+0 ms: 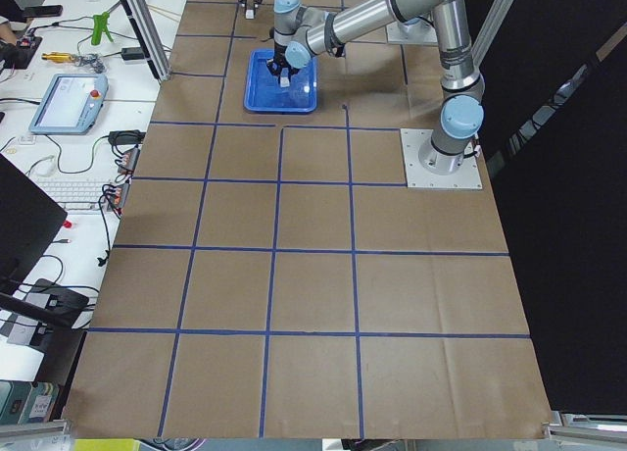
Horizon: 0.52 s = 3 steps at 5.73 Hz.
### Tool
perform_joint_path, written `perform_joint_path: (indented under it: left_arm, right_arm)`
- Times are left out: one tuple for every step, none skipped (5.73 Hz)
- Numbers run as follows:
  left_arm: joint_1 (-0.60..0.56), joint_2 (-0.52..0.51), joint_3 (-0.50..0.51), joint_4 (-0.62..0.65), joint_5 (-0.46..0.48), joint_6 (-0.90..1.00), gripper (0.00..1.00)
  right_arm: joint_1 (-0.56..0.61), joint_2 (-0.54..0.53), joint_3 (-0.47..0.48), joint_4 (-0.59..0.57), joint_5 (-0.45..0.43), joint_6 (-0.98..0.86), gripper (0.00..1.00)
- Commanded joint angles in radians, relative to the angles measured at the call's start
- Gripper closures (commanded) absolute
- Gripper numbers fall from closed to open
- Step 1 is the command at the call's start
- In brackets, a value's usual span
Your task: Assemble white blocks and place on blue tray
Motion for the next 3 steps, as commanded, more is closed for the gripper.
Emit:
perform_joint_path:
  left_arm:
    - [-0.005,-0.014,-0.008,0.009,-0.018,0.035,0.95]
    - [-0.018,-0.029,-0.008,0.011,-0.017,0.033,0.94]
    - [-0.023,-0.032,-0.008,0.014,-0.017,0.032,0.73]
  right_arm:
    - [0.012,-0.089,0.009,0.023,-0.002,0.081,0.71]
    - [0.038,-0.129,0.028,0.029,-0.002,0.083,0.71]
    - [0.076,-0.187,0.067,0.077,-0.002,0.098,0.72]
